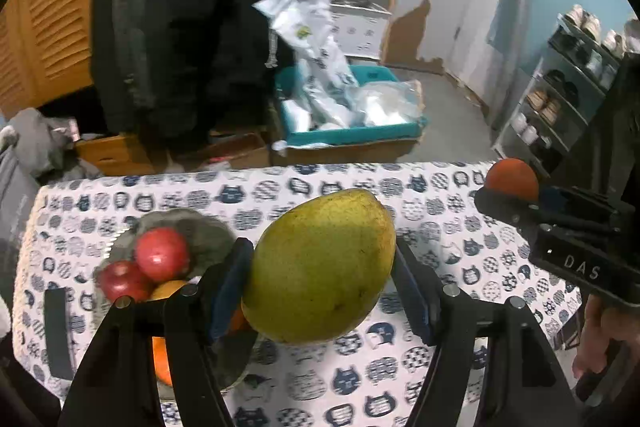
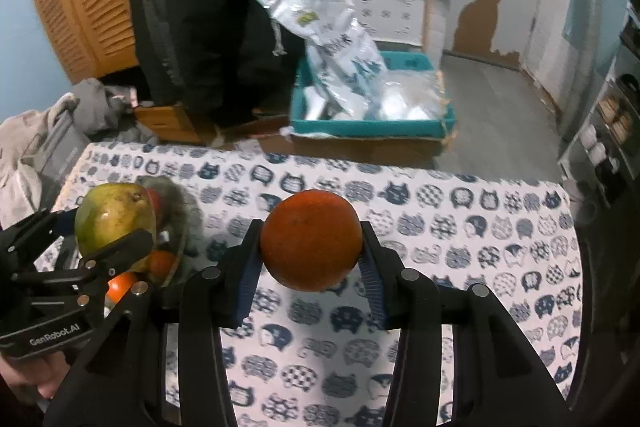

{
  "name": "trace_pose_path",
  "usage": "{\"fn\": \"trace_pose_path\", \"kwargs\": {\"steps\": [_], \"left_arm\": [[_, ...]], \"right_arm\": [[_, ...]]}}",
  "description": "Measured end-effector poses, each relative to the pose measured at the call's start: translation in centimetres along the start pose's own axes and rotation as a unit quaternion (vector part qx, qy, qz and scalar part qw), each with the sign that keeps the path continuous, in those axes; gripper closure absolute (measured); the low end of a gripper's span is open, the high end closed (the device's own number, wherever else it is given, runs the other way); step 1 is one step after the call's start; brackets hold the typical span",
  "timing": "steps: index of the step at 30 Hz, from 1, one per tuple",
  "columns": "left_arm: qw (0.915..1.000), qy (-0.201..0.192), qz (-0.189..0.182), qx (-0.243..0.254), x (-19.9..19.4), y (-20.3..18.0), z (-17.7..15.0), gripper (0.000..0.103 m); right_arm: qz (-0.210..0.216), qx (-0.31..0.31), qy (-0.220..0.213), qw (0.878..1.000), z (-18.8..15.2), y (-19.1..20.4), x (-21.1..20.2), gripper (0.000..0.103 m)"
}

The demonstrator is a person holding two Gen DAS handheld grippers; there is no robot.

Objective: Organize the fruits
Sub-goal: 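Lift the yellow fruit and tangerine and carry both toward the glass bowl, then lower both fruits into the bowl and open both tools to release them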

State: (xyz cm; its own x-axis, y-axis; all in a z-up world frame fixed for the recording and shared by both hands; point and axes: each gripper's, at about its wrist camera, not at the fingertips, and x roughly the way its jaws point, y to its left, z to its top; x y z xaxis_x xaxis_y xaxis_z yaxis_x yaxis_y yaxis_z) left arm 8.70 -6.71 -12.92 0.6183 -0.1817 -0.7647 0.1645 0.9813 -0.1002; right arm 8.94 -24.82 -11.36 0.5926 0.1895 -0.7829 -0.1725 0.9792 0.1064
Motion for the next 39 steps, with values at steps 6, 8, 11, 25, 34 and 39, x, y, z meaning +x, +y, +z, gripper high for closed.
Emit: {"fn": "trace_pose_path", "kwargs": {"steps": [6,8,11,25,34,39], "left_arm": [[0.9994,-0.005,0.024,-0.023,-1.3,3.6,-0.4,0.032],[0.9991,-0.008,0.029,-0.030,-1.6,4.7,-0.6,0.032],[0.9984,-0.009,0.039,-0.041,-1.8,6.4,-0.9,0.032],[0.9916,0.019,0.076,-0.103,-0.4,14.0,-3.8,0.032],[0.9873,0.051,0.075,-0.130,2.1,16.8,-5.5,0.032],[0.9848,0.069,0.072,-0.142,3.5,17.7,-6.2,0.032]], "right_arm": [[0.025,-0.016,-0.005,1.000,1.4,3.5,0.6,0.058],[0.032,-0.021,-0.005,0.999,1.7,4.6,1.0,0.058],[0.041,-0.030,0.000,0.999,2.1,6.2,1.9,0.058],[0.074,-0.059,0.044,0.995,2.4,12.6,6.9,0.058],[0.085,-0.087,0.078,0.990,1.8,16.0,10.5,0.058],[0.090,-0.084,0.095,0.988,1.4,16.6,12.0,0.058]]}}
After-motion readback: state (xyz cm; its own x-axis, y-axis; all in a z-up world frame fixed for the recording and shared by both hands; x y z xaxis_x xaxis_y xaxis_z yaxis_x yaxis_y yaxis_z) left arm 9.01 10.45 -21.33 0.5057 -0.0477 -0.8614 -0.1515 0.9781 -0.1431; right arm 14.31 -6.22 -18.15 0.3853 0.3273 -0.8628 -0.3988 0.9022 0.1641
